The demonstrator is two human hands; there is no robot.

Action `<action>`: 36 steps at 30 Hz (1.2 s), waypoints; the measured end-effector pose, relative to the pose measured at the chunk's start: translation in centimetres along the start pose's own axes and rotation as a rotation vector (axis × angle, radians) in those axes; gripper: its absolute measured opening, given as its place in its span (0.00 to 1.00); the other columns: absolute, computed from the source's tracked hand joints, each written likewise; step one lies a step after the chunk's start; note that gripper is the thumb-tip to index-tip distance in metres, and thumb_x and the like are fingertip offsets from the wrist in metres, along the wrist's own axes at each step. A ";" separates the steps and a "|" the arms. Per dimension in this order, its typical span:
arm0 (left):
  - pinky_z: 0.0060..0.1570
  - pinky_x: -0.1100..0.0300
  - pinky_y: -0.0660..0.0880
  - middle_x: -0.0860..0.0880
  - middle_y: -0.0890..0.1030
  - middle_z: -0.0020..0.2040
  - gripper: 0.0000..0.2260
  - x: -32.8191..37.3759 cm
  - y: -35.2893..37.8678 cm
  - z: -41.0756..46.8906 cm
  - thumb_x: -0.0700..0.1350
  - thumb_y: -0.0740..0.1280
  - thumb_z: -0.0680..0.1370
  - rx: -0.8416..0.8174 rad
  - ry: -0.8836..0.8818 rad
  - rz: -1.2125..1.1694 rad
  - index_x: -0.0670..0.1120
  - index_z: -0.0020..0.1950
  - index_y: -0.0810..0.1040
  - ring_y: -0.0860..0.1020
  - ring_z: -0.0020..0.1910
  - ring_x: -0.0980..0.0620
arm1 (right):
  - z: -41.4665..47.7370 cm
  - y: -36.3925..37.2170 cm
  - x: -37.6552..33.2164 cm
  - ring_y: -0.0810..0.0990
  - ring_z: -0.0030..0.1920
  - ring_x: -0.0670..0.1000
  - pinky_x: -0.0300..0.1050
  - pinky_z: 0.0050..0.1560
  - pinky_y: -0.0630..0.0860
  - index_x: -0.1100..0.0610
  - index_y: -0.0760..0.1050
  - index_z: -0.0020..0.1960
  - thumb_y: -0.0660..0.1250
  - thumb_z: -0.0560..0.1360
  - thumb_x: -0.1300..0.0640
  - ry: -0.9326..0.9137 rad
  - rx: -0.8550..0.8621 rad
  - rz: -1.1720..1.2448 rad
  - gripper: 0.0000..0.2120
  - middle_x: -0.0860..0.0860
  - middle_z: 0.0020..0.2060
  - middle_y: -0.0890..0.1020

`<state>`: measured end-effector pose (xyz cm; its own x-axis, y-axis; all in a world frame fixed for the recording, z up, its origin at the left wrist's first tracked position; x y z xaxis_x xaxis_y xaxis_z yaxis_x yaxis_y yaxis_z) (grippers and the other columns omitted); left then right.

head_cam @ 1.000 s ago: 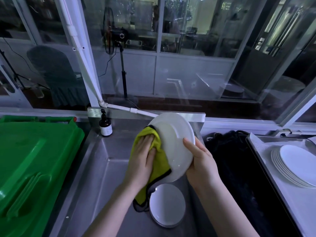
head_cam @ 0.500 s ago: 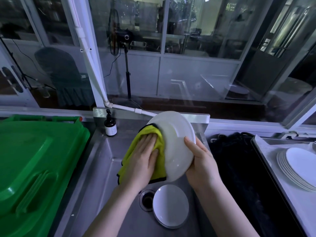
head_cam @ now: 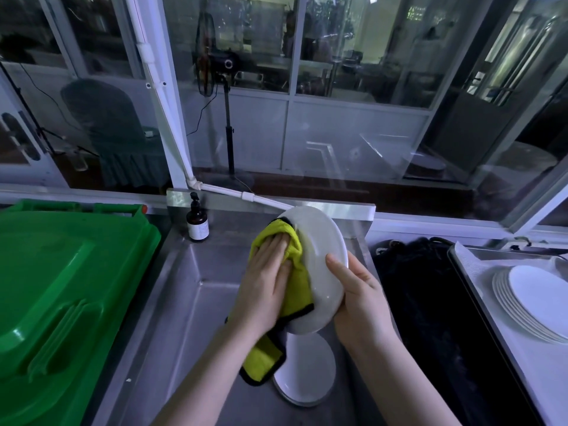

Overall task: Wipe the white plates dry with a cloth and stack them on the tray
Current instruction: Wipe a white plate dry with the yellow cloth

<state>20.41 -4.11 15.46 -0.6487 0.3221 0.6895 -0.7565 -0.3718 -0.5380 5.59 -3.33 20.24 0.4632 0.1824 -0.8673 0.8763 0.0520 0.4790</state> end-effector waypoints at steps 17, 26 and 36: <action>0.66 0.40 0.67 0.47 0.69 0.73 0.20 1.2 0.5 -1.2 0.50 0.51 0.84 0.015 0.087 0.031 0.48 0.75 0.62 0.67 0.72 0.46 | -0.5 0.8 0.8 0.85 0.50 0.59 0.49 0.46 0.82 0.57 0.84 0.57 0.69 0.74 0.55 -0.022 0.001 -0.015 0.14 0.63 0.53 0.85; 0.64 0.76 0.58 0.53 0.69 0.73 0.19 -4.2 -2.1 1.9 0.45 0.55 0.84 0.004 -0.227 -0.231 0.47 0.75 0.66 0.68 0.70 0.55 | -1.8 2.1 2.0 0.84 0.55 0.62 0.58 0.54 0.81 0.54 0.82 0.61 0.71 0.73 0.52 -0.063 0.001 -0.143 0.17 0.61 0.55 0.84; 0.41 0.76 0.69 0.61 0.83 0.46 0.12 -8.4 -1.1 -4.0 0.45 0.59 0.83 -0.055 -0.723 -0.564 0.58 0.51 0.81 0.77 0.42 0.69 | 0.1 3.0 1.8 0.86 0.48 0.53 0.47 0.39 0.82 0.51 0.85 0.56 0.67 0.75 0.56 -0.098 0.183 -0.065 0.12 0.56 0.52 0.86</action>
<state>26.37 -2.97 8.32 0.0142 -0.1871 0.9822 -0.9601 -0.2769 -0.0388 9.02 -2.95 20.12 0.4077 0.0874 -0.9089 0.9101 -0.1200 0.3966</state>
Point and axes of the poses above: each hand's wrist, its own z-axis towards the middle knuckle, its own y-axis out of the palm, x = y × z, the point moved 2 cm from there along z, towards the middle knuckle
